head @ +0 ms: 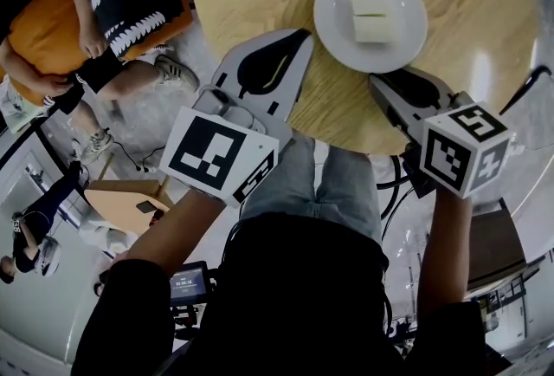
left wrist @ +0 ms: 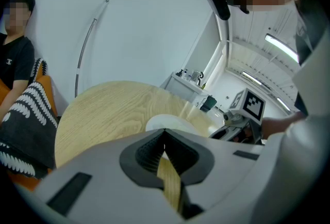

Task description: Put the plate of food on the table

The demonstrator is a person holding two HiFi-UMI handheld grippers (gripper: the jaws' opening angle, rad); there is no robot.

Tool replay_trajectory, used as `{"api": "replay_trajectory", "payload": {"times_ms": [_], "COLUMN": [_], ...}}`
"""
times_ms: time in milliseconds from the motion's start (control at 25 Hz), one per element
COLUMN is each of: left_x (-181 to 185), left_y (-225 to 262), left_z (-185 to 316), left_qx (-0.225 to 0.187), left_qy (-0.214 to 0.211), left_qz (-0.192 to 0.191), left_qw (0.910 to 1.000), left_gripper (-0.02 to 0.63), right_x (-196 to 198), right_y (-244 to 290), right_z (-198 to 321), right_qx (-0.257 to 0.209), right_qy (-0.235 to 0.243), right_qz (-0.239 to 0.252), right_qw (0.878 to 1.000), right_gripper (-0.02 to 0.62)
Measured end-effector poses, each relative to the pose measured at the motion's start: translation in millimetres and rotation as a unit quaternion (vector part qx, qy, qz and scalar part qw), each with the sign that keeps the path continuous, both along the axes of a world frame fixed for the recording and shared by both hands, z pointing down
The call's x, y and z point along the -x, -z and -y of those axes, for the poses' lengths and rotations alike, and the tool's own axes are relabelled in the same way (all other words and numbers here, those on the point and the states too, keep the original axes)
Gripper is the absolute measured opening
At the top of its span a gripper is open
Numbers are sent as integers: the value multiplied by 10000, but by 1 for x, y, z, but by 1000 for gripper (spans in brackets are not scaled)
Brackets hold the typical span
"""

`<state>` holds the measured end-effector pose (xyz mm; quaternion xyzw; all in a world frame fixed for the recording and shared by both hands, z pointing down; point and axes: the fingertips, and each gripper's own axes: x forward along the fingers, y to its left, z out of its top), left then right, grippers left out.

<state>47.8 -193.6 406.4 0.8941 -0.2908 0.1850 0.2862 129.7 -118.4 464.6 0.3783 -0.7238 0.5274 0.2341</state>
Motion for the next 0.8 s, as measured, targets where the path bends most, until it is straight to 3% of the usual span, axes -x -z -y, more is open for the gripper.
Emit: {"api": "replay_trajectory", "payload": {"times_ms": [80, 200, 560, 800], "left_x": [0, -2, -7, -10], "left_y": [-2, -3, 6, 10], "left_z": [0, -3, -9, -2], "left_qx": [-1, 10, -44, -222], "left_qy": [-6, -17, -53, -64], "left_qz": [4, -5, -2, -45], "left_qw": [10000, 10000, 10000, 9997], "left_gripper": [6, 6, 6, 6], "right_x": [-2, -10, -14, -15], "right_y": [-5, -13, -9, 4], "right_z": [2, 2, -1, 12], "right_qx": [41, 55, -59, -639], "right_qy": [-135, -277, -457, -600], "right_qz": [-117, -449, -388, -298], "right_qw": [9998, 9986, 9982, 9957], "right_gripper": [121, 8, 8, 8]}}
